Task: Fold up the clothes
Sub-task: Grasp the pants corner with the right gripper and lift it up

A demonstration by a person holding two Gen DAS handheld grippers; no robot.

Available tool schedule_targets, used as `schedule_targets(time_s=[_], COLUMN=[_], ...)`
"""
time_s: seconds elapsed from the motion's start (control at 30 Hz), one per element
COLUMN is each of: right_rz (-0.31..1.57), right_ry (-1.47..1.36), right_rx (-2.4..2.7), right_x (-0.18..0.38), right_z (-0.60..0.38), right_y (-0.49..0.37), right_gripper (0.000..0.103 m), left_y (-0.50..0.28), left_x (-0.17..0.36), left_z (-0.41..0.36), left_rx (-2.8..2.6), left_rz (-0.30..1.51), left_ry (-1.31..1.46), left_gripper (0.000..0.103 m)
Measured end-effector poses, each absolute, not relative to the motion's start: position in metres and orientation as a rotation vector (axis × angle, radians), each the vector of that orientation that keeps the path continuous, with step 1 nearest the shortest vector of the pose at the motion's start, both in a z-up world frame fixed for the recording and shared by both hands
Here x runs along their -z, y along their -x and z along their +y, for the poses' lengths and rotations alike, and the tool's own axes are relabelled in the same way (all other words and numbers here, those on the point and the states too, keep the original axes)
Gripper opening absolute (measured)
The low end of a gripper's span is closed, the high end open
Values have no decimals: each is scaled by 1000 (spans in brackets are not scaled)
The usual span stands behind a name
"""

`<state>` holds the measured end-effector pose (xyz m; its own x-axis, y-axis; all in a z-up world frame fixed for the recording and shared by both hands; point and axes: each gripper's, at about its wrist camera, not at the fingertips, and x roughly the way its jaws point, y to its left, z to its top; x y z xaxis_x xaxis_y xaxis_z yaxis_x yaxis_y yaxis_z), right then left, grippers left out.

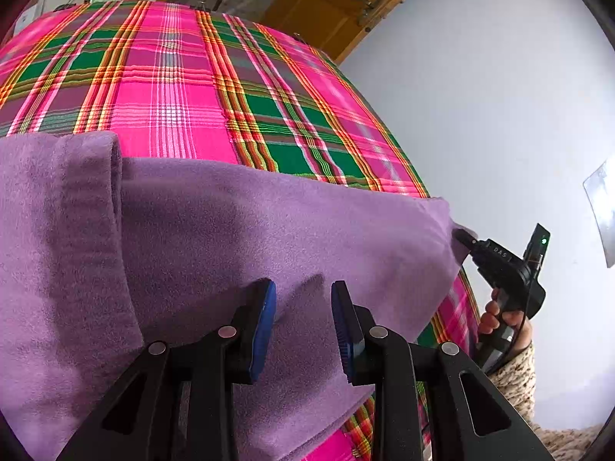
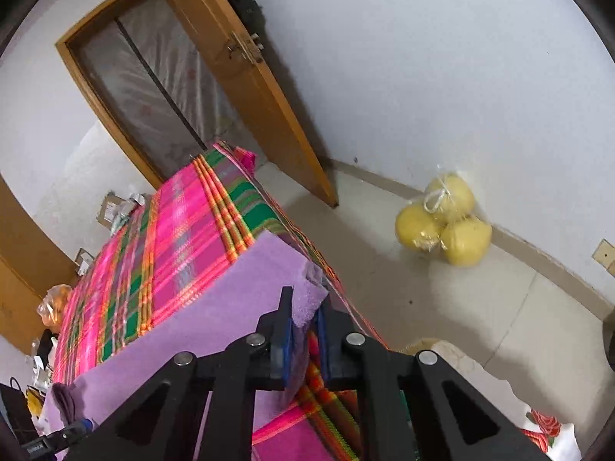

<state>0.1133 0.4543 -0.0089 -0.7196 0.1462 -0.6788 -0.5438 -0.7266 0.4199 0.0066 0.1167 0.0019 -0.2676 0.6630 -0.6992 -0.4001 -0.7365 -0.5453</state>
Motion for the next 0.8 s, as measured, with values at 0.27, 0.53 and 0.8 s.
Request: schedule_targets(time_s=[0.27,0.53,0.8], right_rz=[876,804,700], right_ry=[917,832,791], right_rx=[-2410,-2524,-2721], right_x=[13,-9,-44], right_z=[461,444,402], right_y=[-113,-118,-113], right_gripper=[11,11,11], left_y=[-7,-7,-6], left_x=[-2,-2,-2], left_z=[116,117,117], left_rx=[-2047,-2048,-2046], left_rz=[-340,-340,-343], left_ry=[1303,1310,1311], left_gripper=[31,31,31])
